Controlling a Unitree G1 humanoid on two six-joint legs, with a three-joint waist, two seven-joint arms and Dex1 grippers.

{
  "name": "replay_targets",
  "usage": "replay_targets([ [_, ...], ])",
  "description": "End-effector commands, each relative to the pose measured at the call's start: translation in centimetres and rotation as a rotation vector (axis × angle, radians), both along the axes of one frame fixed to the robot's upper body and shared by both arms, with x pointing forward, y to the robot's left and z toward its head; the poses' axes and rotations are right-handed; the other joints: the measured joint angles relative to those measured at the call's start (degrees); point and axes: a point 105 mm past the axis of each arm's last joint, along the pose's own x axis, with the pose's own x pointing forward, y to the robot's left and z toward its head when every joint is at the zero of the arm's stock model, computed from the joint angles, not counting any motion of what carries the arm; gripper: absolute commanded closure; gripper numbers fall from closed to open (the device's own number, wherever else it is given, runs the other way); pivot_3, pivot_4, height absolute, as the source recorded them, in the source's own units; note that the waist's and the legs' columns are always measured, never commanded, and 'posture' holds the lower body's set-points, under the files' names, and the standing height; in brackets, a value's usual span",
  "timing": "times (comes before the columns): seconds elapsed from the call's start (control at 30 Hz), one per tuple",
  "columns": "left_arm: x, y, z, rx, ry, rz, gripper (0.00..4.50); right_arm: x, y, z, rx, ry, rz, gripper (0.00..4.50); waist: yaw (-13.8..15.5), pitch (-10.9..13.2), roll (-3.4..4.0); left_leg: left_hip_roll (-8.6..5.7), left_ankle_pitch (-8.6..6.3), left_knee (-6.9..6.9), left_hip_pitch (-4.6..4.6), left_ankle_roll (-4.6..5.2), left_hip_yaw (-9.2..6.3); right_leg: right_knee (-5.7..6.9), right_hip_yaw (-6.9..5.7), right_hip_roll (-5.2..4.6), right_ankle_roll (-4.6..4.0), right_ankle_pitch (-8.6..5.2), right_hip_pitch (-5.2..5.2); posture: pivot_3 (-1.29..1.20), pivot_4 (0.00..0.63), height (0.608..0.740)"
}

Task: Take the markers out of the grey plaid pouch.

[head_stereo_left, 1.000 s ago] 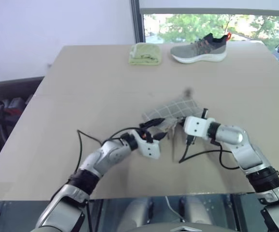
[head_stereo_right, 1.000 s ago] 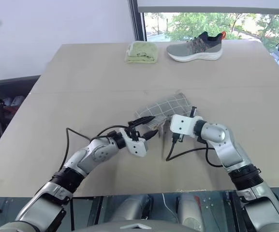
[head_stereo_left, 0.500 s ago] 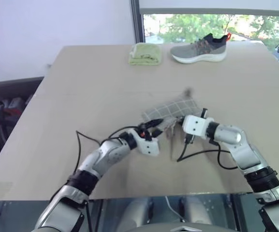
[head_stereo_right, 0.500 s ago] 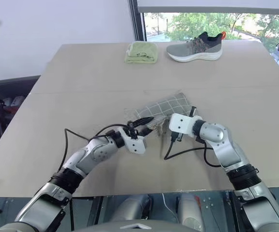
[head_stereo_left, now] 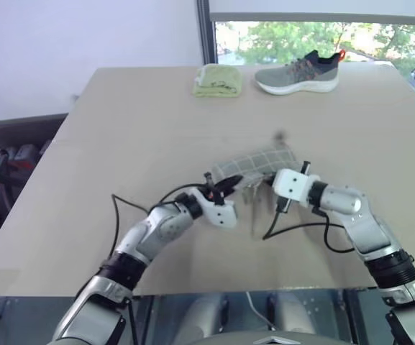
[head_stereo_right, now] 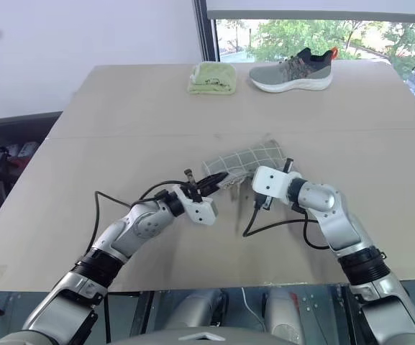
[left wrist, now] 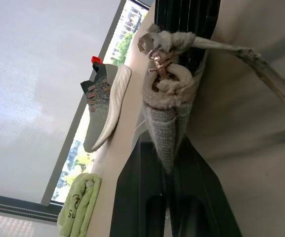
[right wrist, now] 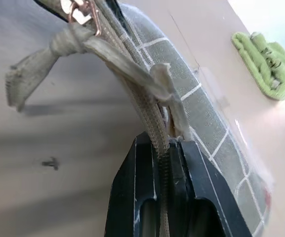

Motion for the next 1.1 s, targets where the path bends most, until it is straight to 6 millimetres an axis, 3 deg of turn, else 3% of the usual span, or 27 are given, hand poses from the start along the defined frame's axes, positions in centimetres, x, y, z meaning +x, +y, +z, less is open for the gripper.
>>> replay_targets([
  [0.03,0.0,0.3,-1.0,0.006,0.043,0.027,4.47,-1.2,-0.3,2.0,0.046,-0.014,0.036,4.5,-0.08,0.0,0.0,-0.01,0.0,0.0,0.0,0.0,0.01,-0.01,0.0,-0.01,0.0,0.0,0.0,0.0,0.15,0.74],
  [0.13,0.1,0.3,-0.9,-0.005,0.049,0.03,4.47,-1.9,-1.1,1.9,0.062,0.049,0.018,4.5,-0.06,0.0,0.0,-0.01,0.0,0.0,-0.01,0.0,0.0,-0.02,0.01,-0.01,0.0,0.0,0.0,0.0,0.15,0.74],
  [0.17,0.1,0.3,-0.9,-0.007,0.05,0.029,4.5,-2.1,-1.3,2.0,0.057,0.051,0.014,3.7,-0.09,0.0,0.0,0.0,0.0,0.0,-0.01,0.0,0.0,-0.02,0.01,-0.01,0.0,0.0,-0.01,0.0,0.15,0.74],
  [0.2,0.1,0.3,-0.8,-0.01,0.052,0.027,4.5,-2.1,-1.4,2.2,0.057,0.036,0.006,3.37,-0.09,0.0,0.0,0.0,0.0,-0.01,-0.01,0.0,0.0,-0.01,0.01,-0.01,0.0,0.0,-0.01,0.0,0.15,0.74],
  [0.3,0.0,0.0,-0.8,-0.016,0.055,0.012,4.5,-1.9,-1.4,3.0,0.054,-0.008,0.002,1.72,-0.23,0.0,0.0,0.02,0.0,0.0,0.06,0.01,0.03,0.03,0.04,0.01,0.0,0.0,0.02,0.0,0.15,0.74],
  [0.4,-0.2,-0.2,-0.8,-0.016,0.056,-0.002,4.5,-1.8,-0.9,3.7,0.048,-0.05,0.021,0.64,-0.2,0.0,-0.01,0.07,0.0,0.0,0.12,0.0,0.03,0.09,0.03,0.05,0.0,0.0,0.05,0.0,0.15,0.74],
  [0.67,-0.1,-0.4,-0.8,-0.008,0.056,-0.015,4.5,-1.4,0.4,4.6,-0.08,-0.217,0.097,0.64,-0.18,0.0,-0.02,0.07,0.0,0.0,0.1,0.0,0.06,0.07,0.05,0.04,0.0,0.0,0.03,0.0,0.15,0.74],
  [0.8,0.0,-0.5,-0.8,-0.006,0.058,-0.014,4.5,-1.6,0.9,4.0,-0.115,-0.221,0.143,0.64,-0.15,0.0,-0.02,0.07,0.0,0.01,0.1,0.0,0.07,0.07,0.06,0.05,0.0,0.0,0.04,0.0,0.15,0.74],
  [0.93,0.0,-0.3,-1.0,-0.004,0.061,-0.01,4.5,-1.9,1.0,3.7,-0.121,-0.224,0.163,1.84,-0.15,0.0,-0.02,0.07,0.0,0.01,0.1,0.0,0.07,0.07,0.06,0.04,-0.01,0.0,0.04,0.0,0.15,0.74],
  [1.1,0.0,-0.3,-1.0,-0.002,0.063,-0.008,4.5,-2.0,0.7,3.6,-0.128,-0.221,0.165,4.09,-0.15,0.0,-0.02,0.07,0.0,0.01,0.11,0.0,0.07,0.07,0.06,0.05,-0.01,0.0,0.04,0.0,0.15,0.74],
])
